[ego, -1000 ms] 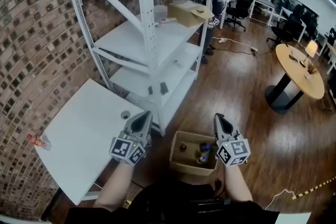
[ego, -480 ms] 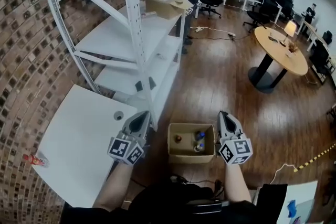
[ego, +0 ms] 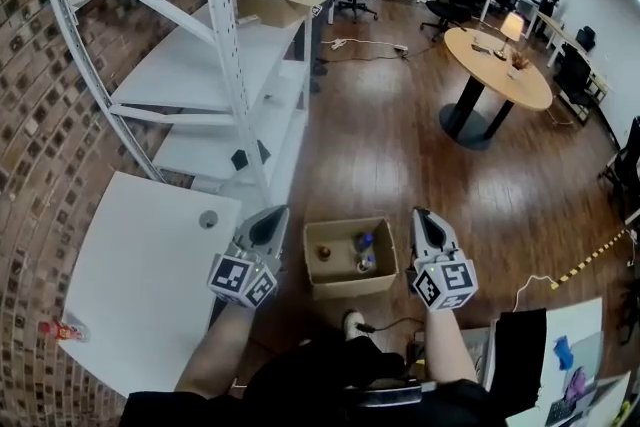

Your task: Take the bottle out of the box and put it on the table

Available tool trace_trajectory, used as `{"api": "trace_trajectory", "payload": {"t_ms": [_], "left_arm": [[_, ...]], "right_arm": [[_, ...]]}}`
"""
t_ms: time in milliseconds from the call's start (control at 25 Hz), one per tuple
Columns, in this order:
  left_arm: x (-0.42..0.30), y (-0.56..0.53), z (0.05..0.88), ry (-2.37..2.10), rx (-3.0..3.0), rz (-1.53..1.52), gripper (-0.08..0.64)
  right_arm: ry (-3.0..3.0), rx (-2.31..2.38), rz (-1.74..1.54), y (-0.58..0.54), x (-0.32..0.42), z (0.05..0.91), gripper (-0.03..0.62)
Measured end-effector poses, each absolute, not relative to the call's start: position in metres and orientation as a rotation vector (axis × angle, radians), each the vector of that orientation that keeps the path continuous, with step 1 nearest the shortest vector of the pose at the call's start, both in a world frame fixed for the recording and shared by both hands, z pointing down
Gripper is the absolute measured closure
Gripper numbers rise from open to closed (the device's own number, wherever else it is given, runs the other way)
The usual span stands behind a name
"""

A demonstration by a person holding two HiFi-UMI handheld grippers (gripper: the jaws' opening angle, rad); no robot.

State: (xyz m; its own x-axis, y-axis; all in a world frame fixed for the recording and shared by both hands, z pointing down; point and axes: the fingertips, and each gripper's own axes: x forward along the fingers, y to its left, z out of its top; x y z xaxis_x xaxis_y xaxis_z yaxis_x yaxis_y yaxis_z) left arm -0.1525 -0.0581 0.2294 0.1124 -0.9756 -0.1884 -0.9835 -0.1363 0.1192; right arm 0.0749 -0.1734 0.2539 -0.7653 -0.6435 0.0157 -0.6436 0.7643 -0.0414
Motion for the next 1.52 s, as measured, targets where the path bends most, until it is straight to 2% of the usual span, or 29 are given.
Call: {"api": "trace_trajectory", "payload": {"t_ms": [520,920,1280,1520], "left_arm": [[-0.124,-0.081,0.231,2.01,-2.35,0.325,0.56],[-0.104,-0.116,0.302,2.159,-2.414,0.085,0.56],[-0.105,-0.131,0.37,2.274,-2.48,-0.03,0.56],[-0.079,-0.148,0.422,2.347,-2.573,-0.049,0.56]], "right_arm": [[-2.904,1.078,0.014,-0.17,0.091,0.262,0.59],[-2.829,0.979,0.197,-0.189,0.089,0.338,0.589],[-2.746,0.915,0.326,-0.197,0.09,0.405,0.589],[-2.658,0.914,0.417,-0.205,0.113,0.45,0.589]]}}
